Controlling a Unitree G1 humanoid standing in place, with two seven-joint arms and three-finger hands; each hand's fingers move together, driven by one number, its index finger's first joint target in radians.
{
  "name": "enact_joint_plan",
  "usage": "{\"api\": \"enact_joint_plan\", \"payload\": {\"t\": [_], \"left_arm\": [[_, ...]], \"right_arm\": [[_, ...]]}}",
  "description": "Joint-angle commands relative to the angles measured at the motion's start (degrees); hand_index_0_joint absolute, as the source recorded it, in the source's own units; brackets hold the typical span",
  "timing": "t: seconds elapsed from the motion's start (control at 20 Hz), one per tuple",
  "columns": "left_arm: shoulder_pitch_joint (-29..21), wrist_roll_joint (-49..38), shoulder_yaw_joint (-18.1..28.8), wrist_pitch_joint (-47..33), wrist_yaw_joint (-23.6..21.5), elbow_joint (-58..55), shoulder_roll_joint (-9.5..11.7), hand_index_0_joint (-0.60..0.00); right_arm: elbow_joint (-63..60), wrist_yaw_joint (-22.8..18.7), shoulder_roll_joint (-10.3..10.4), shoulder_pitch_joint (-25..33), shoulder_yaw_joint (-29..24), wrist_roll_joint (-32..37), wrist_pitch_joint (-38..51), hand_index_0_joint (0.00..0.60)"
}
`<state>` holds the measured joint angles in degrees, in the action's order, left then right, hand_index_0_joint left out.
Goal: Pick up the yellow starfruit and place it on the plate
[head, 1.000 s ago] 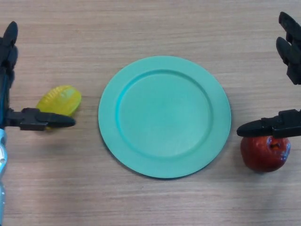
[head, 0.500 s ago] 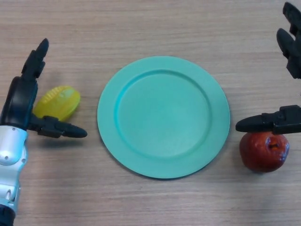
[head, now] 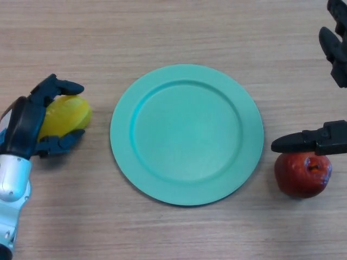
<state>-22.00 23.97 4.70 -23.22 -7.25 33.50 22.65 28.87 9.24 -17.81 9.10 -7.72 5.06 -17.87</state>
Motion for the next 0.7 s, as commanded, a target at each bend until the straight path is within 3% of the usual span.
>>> {"api": "enact_joint_plan", "payload": {"t": [0.05, 0.15, 0.25, 0.4, 0.55, 0.7], "left_arm": [[-0.37, -0.14, 3.84, -2.38, -2.43, -6.12, 3.97, -0.6], [1.45, -4.4, 5.35, -2.19, -0.43, -11.15, 3.91, -0.6], [4.3, -12.32, 6.94, 0.79, 6.26, -20.76, 3.19, -0.6], [7.12, -19.17, 7.52, 5.21, 12.54, -32.49, 1.7, -0.6], [8.58, -19.87, 2.89, 10.71, 17.35, -40.94, -2.47, -0.6], [7.68, -16.91, -2.29, 11.71, 15.05, -44.02, -6.8, -0.6]], "right_arm": [[5.62, -1.44, -1.2, 1.34, -2.86, 2.0, 4.11, 0.0], [7.02, -1.29, -1.15, 1.29, -2.91, 1.49, 2.88, 0.0], [8.38, -0.82, -0.95, 1.27, -2.93, 1.08, 2.5, 0.0], [9.17, -0.97, -1.03, 1.79, -2.68, 0.37, 2.11, 0.0], [10.28, -1.02, -0.58, 1.31, -2.64, 0.65, 1.59, 0.0], [12.13, -1.21, -0.93, 1.26, -3.41, 1.13, 0.06, 0.0]]}}
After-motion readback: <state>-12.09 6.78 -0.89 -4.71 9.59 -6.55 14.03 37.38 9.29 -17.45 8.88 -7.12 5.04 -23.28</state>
